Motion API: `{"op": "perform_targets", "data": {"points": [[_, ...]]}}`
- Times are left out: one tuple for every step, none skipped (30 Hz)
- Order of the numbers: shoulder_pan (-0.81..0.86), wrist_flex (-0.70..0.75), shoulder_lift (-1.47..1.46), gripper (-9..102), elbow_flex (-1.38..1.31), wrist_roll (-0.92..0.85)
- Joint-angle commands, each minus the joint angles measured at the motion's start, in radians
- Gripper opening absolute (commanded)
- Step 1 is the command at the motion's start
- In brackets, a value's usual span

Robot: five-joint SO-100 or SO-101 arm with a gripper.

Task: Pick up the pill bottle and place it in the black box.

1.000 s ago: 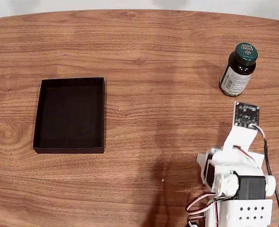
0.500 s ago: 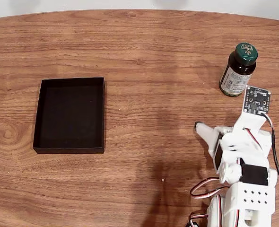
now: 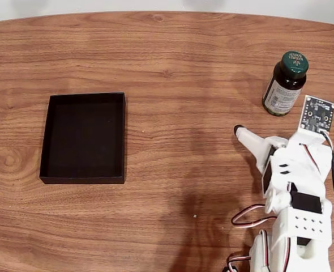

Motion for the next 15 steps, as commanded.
{"op": "perform_targets", "data": {"points": [[0.028,-0.172,-0.069,45,-0.032,0.015],[0.034,-0.215,-0.094,46,-0.035,0.015],[0.037,-0.241,-0.12,46,-0.043,0.017],[0.041,-0.261,-0.146,47,-0.055,0.017],[0.044,-0.278,-0.17,47,-0.069,0.015],[0.049,-0.295,-0.196,47,-0.084,0.012],[0.054,-0.307,-0.219,47,-0.1,0.009],[0.057,-0.319,-0.244,48,-0.117,0.008],[0.061,-0.336,-0.27,48,-0.13,0.006],[0.064,-0.354,-0.298,48,-0.146,0.006],[0.067,-0.371,-0.327,48,-0.158,0.008],[0.071,-0.394,-0.354,48,-0.169,0.009],[0.072,-0.417,-0.385,48,-0.179,0.011],[0.074,-0.437,-0.414,48,-0.19,0.011],[0.075,-0.456,-0.442,49,-0.202,0.011]]}}
